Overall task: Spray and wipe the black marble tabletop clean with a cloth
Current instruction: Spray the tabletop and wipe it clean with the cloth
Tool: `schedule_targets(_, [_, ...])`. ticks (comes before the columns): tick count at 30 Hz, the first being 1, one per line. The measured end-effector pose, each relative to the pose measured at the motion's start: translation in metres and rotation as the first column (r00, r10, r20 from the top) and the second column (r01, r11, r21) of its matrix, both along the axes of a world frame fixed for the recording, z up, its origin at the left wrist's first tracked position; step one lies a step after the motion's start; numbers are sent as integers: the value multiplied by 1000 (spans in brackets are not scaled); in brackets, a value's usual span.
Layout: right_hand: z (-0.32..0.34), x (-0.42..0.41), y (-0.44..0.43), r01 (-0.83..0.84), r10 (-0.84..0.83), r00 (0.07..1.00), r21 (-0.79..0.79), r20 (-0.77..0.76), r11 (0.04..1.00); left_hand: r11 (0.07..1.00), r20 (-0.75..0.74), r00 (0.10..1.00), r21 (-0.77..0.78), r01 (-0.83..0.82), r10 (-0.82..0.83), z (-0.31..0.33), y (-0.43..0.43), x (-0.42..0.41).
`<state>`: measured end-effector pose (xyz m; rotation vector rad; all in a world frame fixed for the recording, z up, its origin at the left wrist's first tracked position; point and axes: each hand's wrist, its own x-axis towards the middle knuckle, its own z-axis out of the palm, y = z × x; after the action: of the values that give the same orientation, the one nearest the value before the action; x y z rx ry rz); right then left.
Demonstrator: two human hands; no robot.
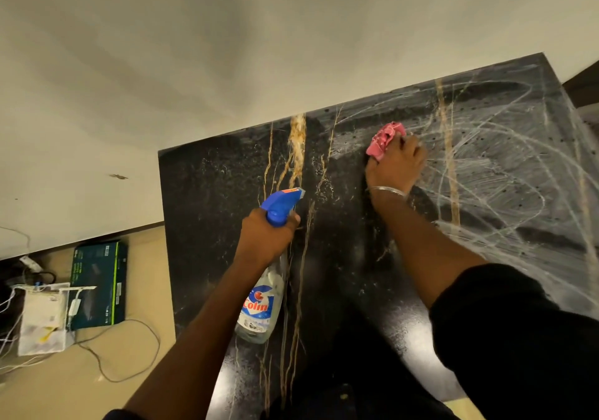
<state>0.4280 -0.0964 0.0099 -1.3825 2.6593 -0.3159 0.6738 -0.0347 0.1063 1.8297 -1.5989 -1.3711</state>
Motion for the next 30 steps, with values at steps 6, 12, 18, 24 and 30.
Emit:
schedule_targets(6, [-2,89,-15,-602,602,798,-26,21,798,1000,6,1000,-5,-4,4,1,-11,-9])
schedule_targets(12, [1,2,-40,-688,687,724,9,-68,726,998,40,998,20,58,-58,5,-27,-9])
schedule_targets(18, [-3,-67,-60,-41,45,997,67,-62,997,998,47,998,54,40,-43,0,-34,-3])
schedule_targets(24, [11,59,-75,-218,217,976,63,27,974,997,1,1000,71,16,-16,3,-33,-2])
schedule_targets(30, [3,131,-70,-737,736,676,19,26,676,998,-6,999,47,-31,32,12,-29,14])
